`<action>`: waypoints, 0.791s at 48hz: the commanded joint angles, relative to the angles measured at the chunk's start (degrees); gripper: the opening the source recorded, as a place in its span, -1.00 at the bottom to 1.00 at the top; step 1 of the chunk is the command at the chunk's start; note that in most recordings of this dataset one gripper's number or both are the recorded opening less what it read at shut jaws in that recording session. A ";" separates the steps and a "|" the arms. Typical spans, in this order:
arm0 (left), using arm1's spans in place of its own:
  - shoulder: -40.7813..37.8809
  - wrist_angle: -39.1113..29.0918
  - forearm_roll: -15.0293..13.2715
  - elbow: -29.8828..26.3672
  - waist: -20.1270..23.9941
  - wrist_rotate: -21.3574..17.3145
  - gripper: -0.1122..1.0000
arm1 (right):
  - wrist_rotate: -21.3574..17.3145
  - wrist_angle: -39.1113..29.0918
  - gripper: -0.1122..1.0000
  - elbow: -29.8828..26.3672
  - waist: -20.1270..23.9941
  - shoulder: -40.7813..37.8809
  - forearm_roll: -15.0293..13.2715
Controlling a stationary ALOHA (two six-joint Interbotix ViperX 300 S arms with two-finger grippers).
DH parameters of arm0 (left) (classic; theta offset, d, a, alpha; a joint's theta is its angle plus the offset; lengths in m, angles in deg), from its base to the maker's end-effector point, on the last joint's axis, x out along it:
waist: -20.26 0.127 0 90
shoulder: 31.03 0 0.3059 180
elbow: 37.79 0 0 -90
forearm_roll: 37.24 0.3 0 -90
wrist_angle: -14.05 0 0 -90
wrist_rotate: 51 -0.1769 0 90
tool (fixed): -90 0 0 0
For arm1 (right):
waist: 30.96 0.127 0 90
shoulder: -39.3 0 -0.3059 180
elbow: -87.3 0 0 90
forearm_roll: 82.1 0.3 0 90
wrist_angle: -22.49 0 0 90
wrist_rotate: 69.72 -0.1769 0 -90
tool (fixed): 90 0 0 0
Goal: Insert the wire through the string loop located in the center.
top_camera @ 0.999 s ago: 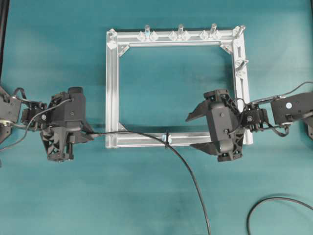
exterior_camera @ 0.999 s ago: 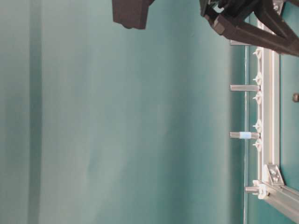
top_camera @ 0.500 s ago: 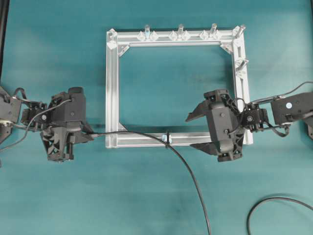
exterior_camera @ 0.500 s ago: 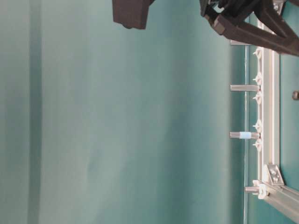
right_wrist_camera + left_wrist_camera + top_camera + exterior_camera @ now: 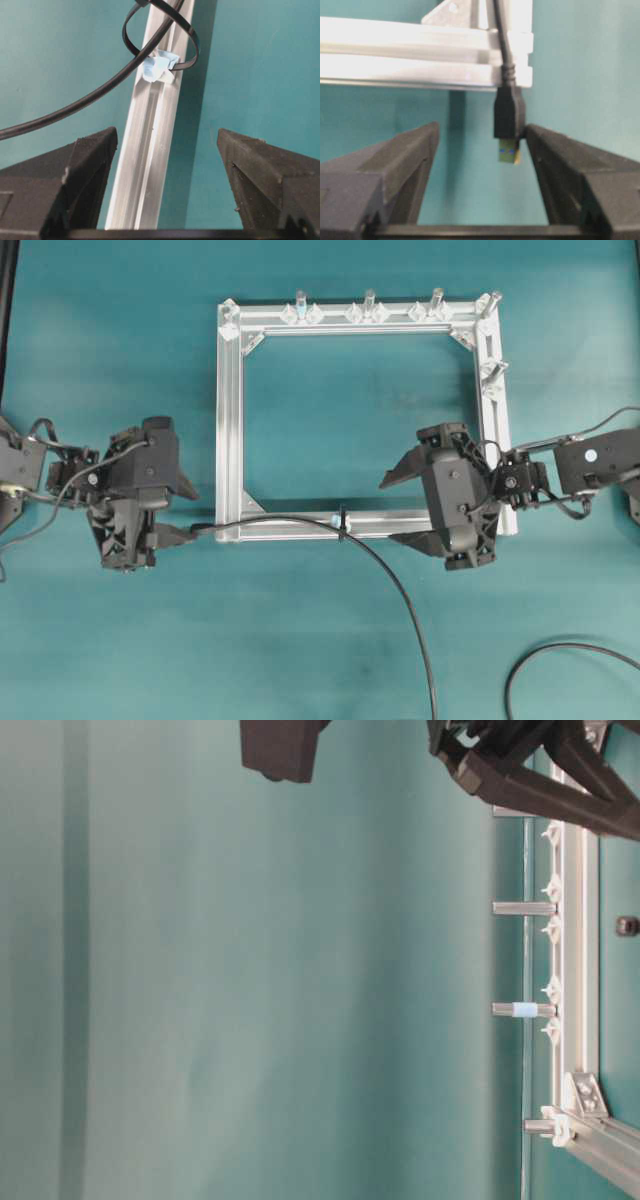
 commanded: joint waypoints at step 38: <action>27.51 -1.23 0.70 4.75 4.66 -5.98 0.43 | -0.18 -3.08 0.65 2.90 0.09 15.73 0.09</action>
